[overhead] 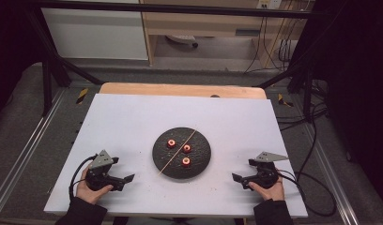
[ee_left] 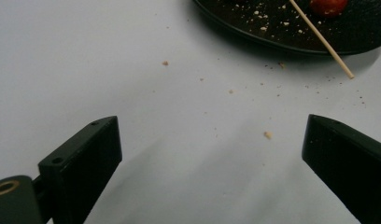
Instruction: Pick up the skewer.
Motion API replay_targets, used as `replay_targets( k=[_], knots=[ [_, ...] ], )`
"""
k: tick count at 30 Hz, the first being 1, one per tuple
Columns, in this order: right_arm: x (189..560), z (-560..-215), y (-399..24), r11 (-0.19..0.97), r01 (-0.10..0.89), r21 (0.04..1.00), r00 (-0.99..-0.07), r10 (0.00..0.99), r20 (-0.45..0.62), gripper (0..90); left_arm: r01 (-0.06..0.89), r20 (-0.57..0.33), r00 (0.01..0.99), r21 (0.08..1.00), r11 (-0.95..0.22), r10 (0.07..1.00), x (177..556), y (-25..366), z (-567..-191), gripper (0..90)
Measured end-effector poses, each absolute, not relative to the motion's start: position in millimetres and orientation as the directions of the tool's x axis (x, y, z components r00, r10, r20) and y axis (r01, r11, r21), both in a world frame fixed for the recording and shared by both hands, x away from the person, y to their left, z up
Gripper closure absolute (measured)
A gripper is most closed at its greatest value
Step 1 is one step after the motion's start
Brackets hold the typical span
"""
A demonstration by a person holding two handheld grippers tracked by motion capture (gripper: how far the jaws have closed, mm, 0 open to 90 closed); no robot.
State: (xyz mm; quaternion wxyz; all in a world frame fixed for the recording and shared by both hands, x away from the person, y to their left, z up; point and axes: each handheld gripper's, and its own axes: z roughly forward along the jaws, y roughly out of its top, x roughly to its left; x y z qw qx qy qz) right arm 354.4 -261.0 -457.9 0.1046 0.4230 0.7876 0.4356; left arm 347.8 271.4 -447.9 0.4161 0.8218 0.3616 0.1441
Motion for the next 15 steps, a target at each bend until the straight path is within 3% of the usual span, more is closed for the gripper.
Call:
replay_targets(
  k=[15],
  knots=[
    [354.7,-458.2,-260.9,0.263,0.576,0.774,-0.616,0.762,0.199,0.4,0.483,-0.064,0.696,0.778,-0.401,0.715,347.9,259.7,-443.7,4.8]
  ],
)
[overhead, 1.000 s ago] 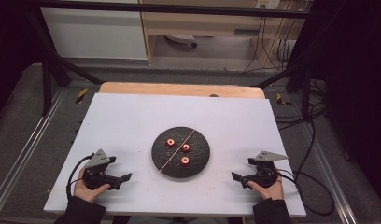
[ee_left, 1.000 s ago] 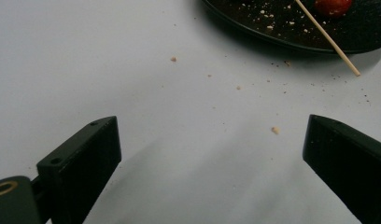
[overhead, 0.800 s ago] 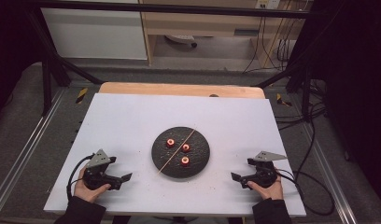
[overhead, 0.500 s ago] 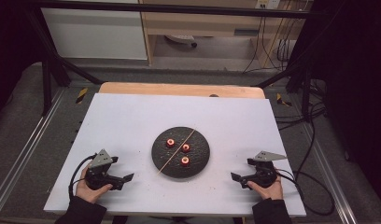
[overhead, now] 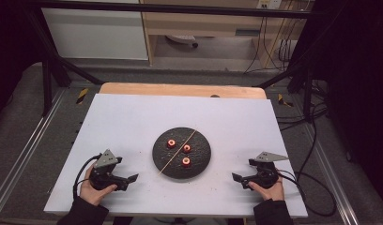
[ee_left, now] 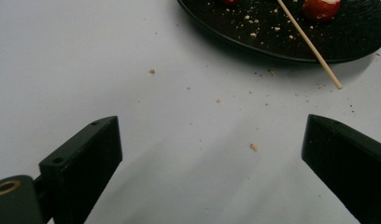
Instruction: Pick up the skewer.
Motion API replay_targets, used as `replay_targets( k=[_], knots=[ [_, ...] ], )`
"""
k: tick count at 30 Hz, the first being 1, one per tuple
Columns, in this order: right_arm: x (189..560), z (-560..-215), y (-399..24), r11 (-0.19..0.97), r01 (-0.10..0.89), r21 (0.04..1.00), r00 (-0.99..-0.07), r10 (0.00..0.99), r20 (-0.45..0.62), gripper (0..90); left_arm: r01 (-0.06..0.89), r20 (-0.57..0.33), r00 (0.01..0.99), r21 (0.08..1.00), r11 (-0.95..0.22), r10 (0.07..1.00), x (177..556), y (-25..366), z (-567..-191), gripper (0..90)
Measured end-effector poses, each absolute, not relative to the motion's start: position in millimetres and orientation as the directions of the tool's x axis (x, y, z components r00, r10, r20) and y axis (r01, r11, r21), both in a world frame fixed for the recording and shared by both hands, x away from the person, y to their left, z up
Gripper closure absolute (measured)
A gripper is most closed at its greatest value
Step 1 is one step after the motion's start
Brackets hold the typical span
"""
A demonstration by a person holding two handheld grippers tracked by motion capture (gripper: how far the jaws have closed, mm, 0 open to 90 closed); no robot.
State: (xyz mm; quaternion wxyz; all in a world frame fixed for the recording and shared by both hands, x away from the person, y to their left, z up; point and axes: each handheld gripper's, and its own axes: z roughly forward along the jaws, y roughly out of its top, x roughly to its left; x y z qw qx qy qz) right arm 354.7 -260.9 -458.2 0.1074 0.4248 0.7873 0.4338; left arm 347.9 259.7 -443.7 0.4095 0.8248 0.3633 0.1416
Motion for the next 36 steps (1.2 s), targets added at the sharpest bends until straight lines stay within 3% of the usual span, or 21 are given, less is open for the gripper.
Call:
replay_targets(
  k=[18,36],
  knots=[
    [354.7,-457.1,-261.7,0.254,0.576,0.777,-0.612,0.764,0.203,0.4,0.495,-0.059,0.699,0.759,-0.422,0.713,349.3,240.1,-425.6,5.4],
    [355.1,-457.2,-261.5,0.260,0.576,0.775,-0.612,0.766,0.198,0.5,0.497,-0.027,0.723,0.714,-0.493,0.690,363.6,192.7,-407.0,7.7]
  ],
)
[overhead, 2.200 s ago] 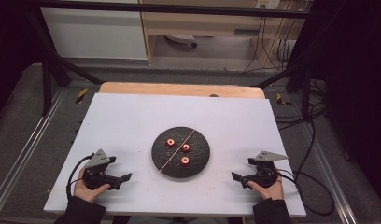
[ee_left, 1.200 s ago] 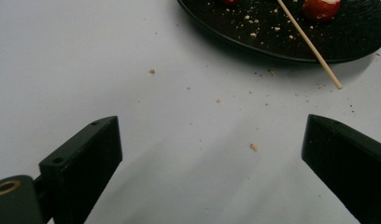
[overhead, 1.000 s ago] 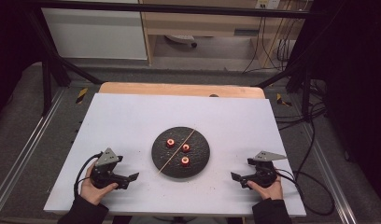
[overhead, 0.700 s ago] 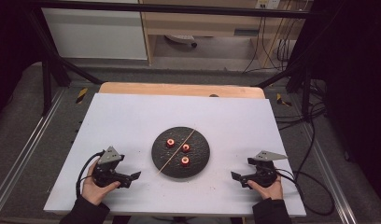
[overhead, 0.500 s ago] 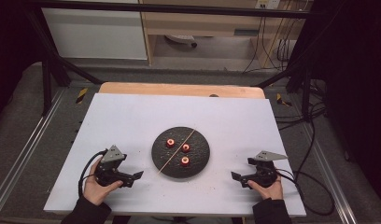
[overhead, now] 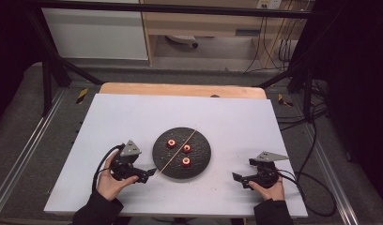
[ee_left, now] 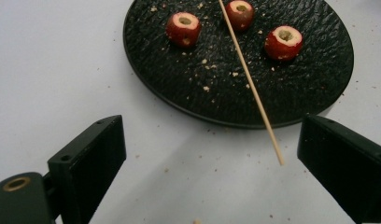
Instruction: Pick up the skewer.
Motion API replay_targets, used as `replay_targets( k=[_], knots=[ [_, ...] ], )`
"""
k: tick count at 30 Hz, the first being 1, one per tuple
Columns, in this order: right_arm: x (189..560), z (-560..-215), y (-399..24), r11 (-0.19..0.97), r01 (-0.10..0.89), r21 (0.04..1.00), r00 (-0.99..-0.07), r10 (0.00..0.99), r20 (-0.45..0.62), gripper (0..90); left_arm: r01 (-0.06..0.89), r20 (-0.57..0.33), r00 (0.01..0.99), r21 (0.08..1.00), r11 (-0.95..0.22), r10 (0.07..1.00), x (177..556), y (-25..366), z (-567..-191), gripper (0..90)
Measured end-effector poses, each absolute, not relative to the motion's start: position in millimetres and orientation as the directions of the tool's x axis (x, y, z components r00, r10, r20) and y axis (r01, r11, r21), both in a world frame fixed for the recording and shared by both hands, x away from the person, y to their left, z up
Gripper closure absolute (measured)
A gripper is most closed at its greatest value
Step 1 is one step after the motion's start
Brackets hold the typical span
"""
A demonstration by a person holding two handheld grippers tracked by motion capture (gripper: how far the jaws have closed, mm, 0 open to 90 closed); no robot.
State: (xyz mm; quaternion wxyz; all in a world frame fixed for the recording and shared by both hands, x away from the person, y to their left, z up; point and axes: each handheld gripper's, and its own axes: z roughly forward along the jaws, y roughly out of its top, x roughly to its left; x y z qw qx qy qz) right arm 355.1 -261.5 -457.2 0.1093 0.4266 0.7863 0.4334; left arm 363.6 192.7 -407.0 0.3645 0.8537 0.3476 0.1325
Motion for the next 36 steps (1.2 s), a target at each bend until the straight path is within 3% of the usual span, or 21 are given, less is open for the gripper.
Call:
replay_targets(
  k=[13,21,36],
  knots=[
    [355.0,-457.2,-261.5,0.265,0.581,0.769,-0.611,0.767,0.197,0.5,0.518,-0.023,0.729,0.672,-0.529,0.684,380.5,153.5,-402.8,10.8],
    [355.1,-457.5,-261.3,0.265,0.583,0.768,-0.611,0.766,0.199,0.5,0.539,-0.021,0.724,0.640,-0.547,0.689,390.2,137.5,-404.3,18.8],
    [355.5,-458.0,-261.4,0.270,0.583,0.766,-0.613,0.765,0.198,0.6,0.576,-0.030,0.727,0.573,-0.584,0.686,403.5,118.9,-410.2,46.7]
  ],
)
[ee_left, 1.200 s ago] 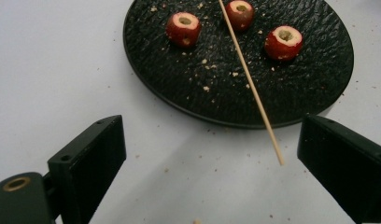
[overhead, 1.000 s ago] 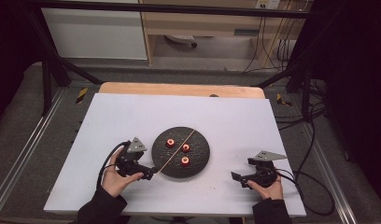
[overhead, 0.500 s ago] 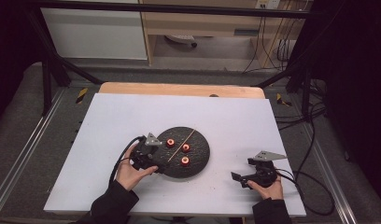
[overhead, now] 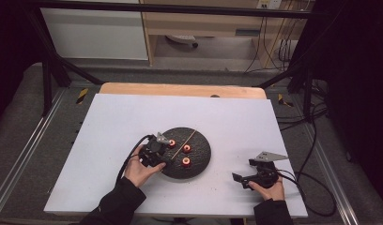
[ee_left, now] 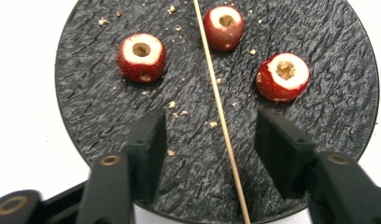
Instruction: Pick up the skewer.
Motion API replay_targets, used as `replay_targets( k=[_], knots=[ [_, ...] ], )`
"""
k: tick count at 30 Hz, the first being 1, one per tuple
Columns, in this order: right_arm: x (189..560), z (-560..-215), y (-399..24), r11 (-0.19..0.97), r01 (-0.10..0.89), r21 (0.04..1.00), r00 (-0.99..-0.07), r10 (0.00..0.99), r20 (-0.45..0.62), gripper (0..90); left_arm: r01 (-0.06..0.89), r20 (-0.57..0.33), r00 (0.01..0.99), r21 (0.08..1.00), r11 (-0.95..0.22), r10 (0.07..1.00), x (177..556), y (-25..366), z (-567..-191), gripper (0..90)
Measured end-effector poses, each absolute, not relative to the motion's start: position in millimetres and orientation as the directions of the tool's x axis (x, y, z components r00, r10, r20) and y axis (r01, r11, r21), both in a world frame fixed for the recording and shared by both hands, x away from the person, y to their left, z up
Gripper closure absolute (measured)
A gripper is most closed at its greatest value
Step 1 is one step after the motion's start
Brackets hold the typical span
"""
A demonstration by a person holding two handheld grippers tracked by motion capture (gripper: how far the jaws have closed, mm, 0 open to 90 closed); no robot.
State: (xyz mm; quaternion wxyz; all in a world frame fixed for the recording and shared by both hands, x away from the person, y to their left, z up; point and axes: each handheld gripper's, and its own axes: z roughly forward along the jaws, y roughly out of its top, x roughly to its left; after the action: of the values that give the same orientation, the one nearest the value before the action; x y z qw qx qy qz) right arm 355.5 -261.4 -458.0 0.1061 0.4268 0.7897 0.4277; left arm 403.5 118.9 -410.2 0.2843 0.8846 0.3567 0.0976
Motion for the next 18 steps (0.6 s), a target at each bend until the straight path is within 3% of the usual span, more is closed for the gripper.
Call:
replay_targets(
  k=[18],
  knots=[
    [355.2,-457.5,-261.5,0.265,0.586,0.765,-0.613,0.763,0.205,0.6,0.596,-0.015,0.730,0.502,-0.626,0.683,406.8,105.7,-414.0,75.9]
  ],
)
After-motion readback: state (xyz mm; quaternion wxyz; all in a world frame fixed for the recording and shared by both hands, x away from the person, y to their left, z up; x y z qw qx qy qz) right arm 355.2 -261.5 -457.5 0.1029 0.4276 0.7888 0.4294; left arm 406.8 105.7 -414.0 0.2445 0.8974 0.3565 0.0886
